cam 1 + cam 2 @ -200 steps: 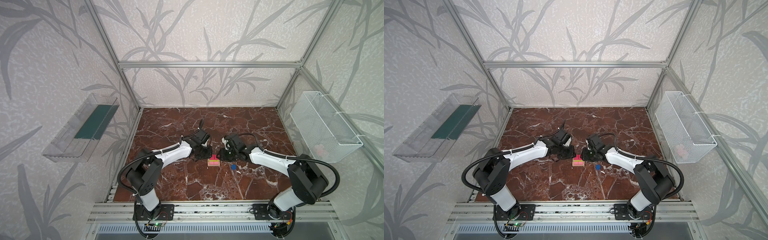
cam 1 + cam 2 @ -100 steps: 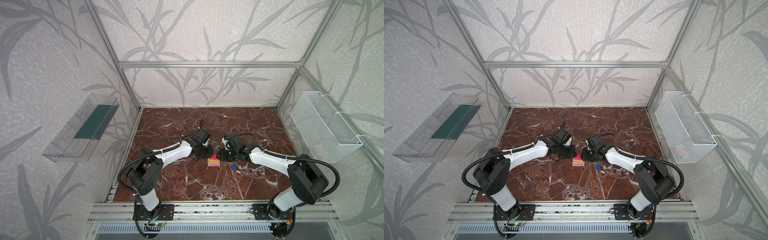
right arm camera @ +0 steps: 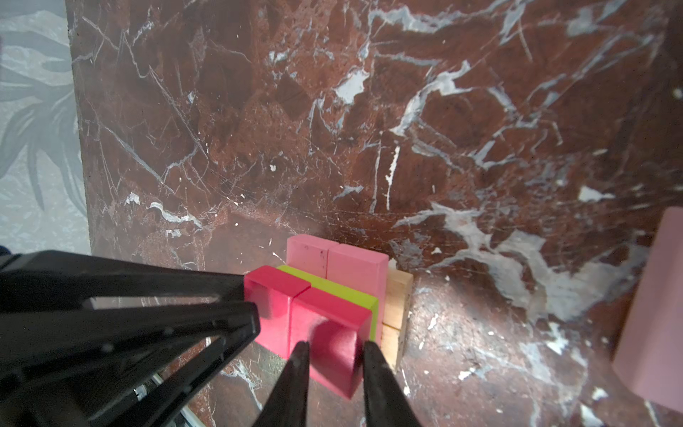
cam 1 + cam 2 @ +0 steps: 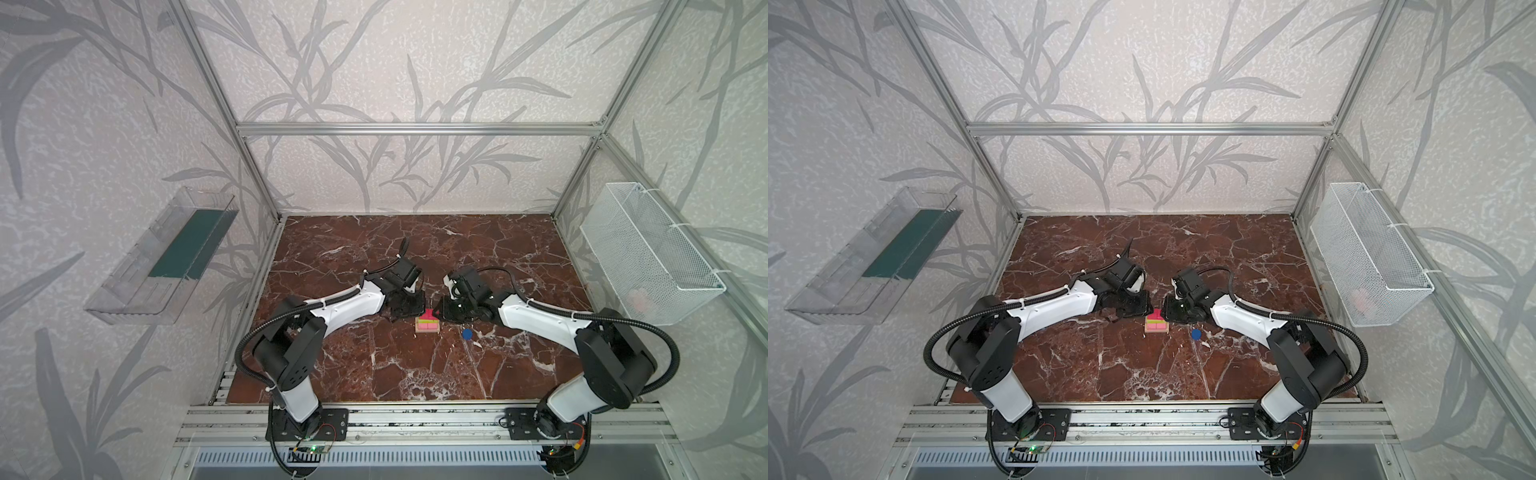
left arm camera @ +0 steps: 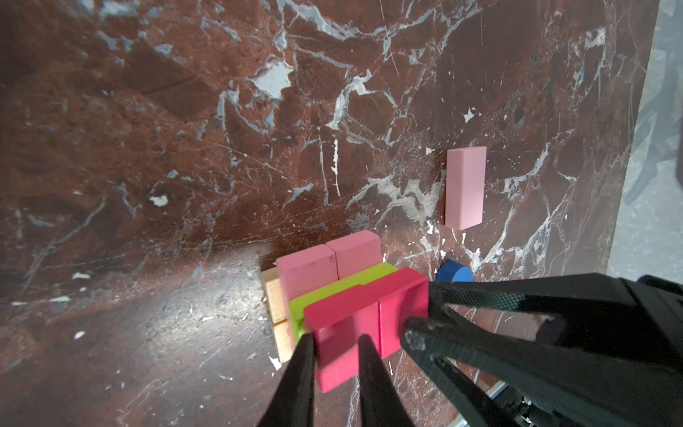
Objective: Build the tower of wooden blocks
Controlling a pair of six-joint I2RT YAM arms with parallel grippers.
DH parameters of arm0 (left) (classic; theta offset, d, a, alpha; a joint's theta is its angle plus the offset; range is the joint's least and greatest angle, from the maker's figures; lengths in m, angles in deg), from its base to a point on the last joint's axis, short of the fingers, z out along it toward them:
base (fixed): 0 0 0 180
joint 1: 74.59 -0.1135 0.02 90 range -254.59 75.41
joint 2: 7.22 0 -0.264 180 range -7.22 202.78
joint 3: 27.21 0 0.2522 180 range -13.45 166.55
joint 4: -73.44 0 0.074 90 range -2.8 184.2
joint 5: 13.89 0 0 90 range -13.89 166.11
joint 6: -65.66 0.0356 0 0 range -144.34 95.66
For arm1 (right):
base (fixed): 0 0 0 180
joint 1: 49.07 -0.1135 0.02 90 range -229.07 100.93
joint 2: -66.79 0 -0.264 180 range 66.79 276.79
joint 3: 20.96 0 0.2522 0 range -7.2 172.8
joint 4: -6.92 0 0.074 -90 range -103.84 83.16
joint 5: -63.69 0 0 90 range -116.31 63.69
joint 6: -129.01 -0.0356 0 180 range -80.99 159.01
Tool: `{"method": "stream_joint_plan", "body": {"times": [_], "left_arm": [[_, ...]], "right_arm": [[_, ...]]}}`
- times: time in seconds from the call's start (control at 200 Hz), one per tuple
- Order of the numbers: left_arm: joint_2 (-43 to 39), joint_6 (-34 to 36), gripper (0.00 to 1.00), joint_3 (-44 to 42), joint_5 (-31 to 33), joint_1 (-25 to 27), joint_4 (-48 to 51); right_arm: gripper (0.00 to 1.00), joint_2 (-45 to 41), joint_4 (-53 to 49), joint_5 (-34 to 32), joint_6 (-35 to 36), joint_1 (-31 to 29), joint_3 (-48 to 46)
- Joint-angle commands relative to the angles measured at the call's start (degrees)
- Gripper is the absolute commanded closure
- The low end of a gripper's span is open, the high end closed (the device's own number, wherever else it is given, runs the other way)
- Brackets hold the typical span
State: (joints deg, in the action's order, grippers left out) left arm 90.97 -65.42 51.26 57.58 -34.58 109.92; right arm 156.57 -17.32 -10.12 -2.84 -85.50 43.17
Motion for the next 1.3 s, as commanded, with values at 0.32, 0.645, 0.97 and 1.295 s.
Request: {"method": "stream_joint_plan", "body": {"times": [0.32,0.645,0.97,1.295], "left_arm": [[-1.83,-0.03,0.79,0.59,1.69,0.44,2.59],[-1.82,0.12,0.79,0.95,1.82,0.51,2.89],[-1.76,0.2,0.79,1.12,1.82,0.51,3.04],[-1.78,0.14,0.79,1.12,1.74,0.51,3.0]], "right_arm": [[0.69,0.0,0.9,0.71,-0.21,0.26,0.17],[0.7,-0.13,0.64,0.6,-0.15,0.3,0.34],[0.75,0.05,0.55,0.69,-0.08,0.18,0.43],[0.67,-0.47,-0.13,0.18,0.01,0.17,0.33]]}}
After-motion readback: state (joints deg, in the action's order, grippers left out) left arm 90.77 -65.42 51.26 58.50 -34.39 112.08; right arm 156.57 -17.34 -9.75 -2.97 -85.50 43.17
